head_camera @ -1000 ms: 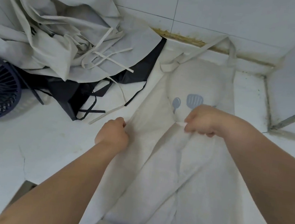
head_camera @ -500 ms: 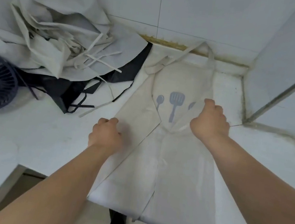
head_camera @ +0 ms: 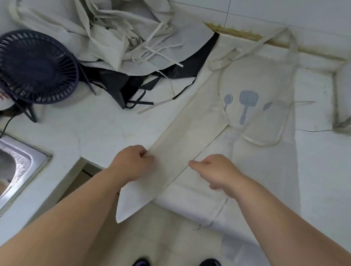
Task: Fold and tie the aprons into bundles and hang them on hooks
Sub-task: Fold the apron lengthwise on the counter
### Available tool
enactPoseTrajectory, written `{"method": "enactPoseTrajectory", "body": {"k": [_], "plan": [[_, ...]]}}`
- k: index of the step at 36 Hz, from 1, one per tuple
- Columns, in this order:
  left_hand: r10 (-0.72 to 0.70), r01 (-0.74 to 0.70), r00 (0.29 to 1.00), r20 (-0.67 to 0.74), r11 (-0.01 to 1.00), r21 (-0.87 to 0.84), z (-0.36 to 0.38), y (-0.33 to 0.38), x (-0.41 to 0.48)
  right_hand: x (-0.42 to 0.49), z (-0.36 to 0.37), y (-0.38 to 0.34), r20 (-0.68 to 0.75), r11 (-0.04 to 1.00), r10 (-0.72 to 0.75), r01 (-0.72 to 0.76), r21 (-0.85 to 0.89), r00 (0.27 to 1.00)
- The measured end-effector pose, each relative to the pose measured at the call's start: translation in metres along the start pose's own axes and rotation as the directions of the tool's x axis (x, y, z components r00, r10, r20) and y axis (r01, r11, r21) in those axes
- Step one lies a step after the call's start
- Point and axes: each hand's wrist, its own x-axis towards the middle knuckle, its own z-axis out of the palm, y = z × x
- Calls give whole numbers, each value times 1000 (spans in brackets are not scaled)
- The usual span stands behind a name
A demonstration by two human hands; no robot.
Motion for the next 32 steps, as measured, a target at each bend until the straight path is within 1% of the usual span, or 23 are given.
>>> {"method": "enactPoseTrajectory", "body": {"k": [1, 2, 3, 5, 6, 7, 9, 11, 14, 17, 18, 19, 21, 22, 23, 25, 27, 30, 32], "plan": [[37, -34, 998, 45, 998, -61, -1, 1, -3, -3, 3, -1, -8, 999, 3, -4, -39, 1000], [63, -46, 993, 102, 986, -161, -2, 0, -5, -4, 6, -1, -21, 998, 17, -18, -66, 1000], [80, -26, 983, 168, 953, -303, -5, -2, -8, -7, 11, -3, -34, 996, 35, -38, -78, 999], [89, 101, 952, 293, 812, -575, -14, -9, -13, -11, 23, -6, -50, 993, 69, -73, -87, 996], [93, 169, 933, 347, 737, -654, -17, -13, -14, -12, 29, -7, -59, 993, 74, -79, -92, 995], [100, 216, 918, 385, 688, -693, -20, -17, -13, -13, 34, -7, -76, 991, 77, -84, -100, 994], [106, 258, 901, 421, 651, -714, -22, -22, -13, -14, 43, -6, -124, 985, 87, -104, -138, 988], [104, 261, 895, 435, 668, -696, -20, -29, -12, -16, 55, -5, -190, 981, 107, -135, -139, 976], [103, 227, 895, 434, 732, -642, -15, -37, -12, -26, 69, -2, -259, 986, 148, -162, -32, 954], [140, 195, 875, 464, 773, -603, -7, -40, -13, -38, 80, -1, -224, 976, 198, -170, 137, 954], [162, 203, 862, 481, 759, -618, -6, -39, -15, -42, 84, -2, -195, 960, 217, -173, 218, 957], [184, 230, 844, 503, 724, -650, -5, -39, -16, -44, 87, -3, -160, 933, 239, -180, 312, 958], [206, 306, 825, 526, 620, -723, -3, -35, -20, -49, 92, -5, -92, 860, 258, -186, 475, 962], [211, 329, 822, 529, 583, -743, -1, -33, -22, -52, 94, -7, -84, 826, 249, -166, 538, 965], [213, 336, 821, 529, 569, -751, 0, -32, -23, -53, 95, -8, -100, 802, 234, -134, 582, 967], [225, 321, 818, 530, 586, -744, 2, -32, -25, -55, 97, -7, -169, 799, 192, -54, 598, 967], [231, 299, 809, 540, 630, -717, 5, -34, -27, -58, 94, -6, -227, 792, 171, 3, 610, 959], [221, 265, 810, 544, 689, -675, 9, -36, -29, -63, 87, -5, -210, 738, 149, 33, 674, 966], [228, 253, 809, 542, 696, -672, 13, -35, -31, -65, 86, -4, -211, 752, 126, 45, 657, 969]]}}
